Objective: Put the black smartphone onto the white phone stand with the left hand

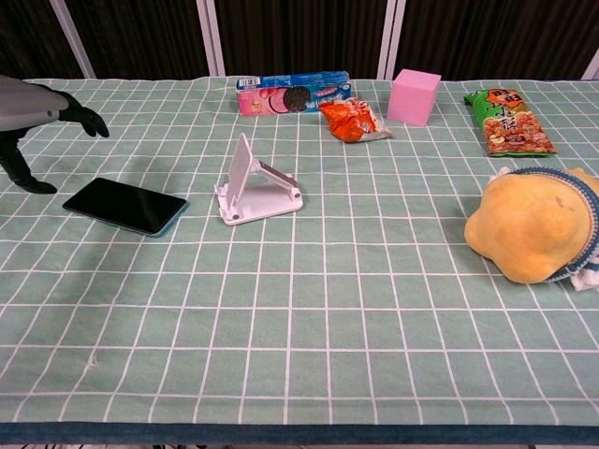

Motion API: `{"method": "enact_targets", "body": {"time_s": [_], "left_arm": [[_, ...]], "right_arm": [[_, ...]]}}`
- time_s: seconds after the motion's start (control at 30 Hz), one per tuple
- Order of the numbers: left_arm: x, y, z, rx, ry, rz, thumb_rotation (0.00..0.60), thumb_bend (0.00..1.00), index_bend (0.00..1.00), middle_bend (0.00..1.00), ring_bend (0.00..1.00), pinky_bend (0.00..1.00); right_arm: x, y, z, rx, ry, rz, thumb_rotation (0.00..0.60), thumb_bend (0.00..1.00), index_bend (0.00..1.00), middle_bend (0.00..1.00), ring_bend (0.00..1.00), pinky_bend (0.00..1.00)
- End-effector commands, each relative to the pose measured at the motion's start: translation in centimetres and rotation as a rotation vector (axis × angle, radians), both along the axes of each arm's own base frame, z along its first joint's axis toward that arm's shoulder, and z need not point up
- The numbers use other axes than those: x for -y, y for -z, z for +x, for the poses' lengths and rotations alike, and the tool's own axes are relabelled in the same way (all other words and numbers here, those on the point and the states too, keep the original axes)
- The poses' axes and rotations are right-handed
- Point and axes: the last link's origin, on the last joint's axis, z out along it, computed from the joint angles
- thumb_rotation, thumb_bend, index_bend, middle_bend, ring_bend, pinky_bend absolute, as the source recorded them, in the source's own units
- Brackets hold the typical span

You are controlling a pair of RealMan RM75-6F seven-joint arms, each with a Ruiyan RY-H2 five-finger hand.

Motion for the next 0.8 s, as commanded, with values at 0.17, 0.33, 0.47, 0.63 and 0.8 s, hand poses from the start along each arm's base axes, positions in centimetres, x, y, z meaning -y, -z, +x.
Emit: {"method": "enact_targets", "body": {"time_s": [0.17, 0.33, 0.47, 0.63, 0.8], "left_arm": [[-0.9, 1.7, 1.1, 0.002, 0.004, -0.033, 0.600, 0.20, 0.18, 0.21, 0.00, 0.00], [-1.2, 2.7, 1.7, -0.018, 0.016, -0.053, 0.600, 0.20, 0.21, 0.21, 0.00, 0.00], [-1.3, 3.2, 1.8, -0.027, 0.017, -0.062, 0.600, 0.20, 0.20, 0.20, 0.00, 0.00], [-1.5, 3.8, 1.9, -0.035, 0.012, -0.071, 0.600, 0.20, 0.20, 0.20, 0.00, 0.00], [-1.5, 4.7, 2.0, -0.050, 0.014, -0.092, 0.600, 0.18, 0.20, 0.20, 0.00, 0.00]], "right_arm": [[0.0, 0.0, 0.0, 0.000, 0.004, -0.001, 0.600, 0.34, 0.00, 0.00, 0.00, 0.12], [0.0, 0.0, 0.0, 0.002, 0.004, -0.001, 0.600, 0.35, 0.00, 0.00, 0.00, 0.12], [0.0, 0.0, 0.0, 0.002, 0.004, -0.001, 0.600, 0.35, 0.00, 0.00, 0.00, 0.12], [0.0, 0.0, 0.0, 0.001, 0.004, -0.001, 0.600, 0.35, 0.00, 0.00, 0.00, 0.12], [0.1, 0.0, 0.0, 0.000, 0.005, -0.002, 0.600, 0.35, 0.00, 0.00, 0.00, 0.12]]}}
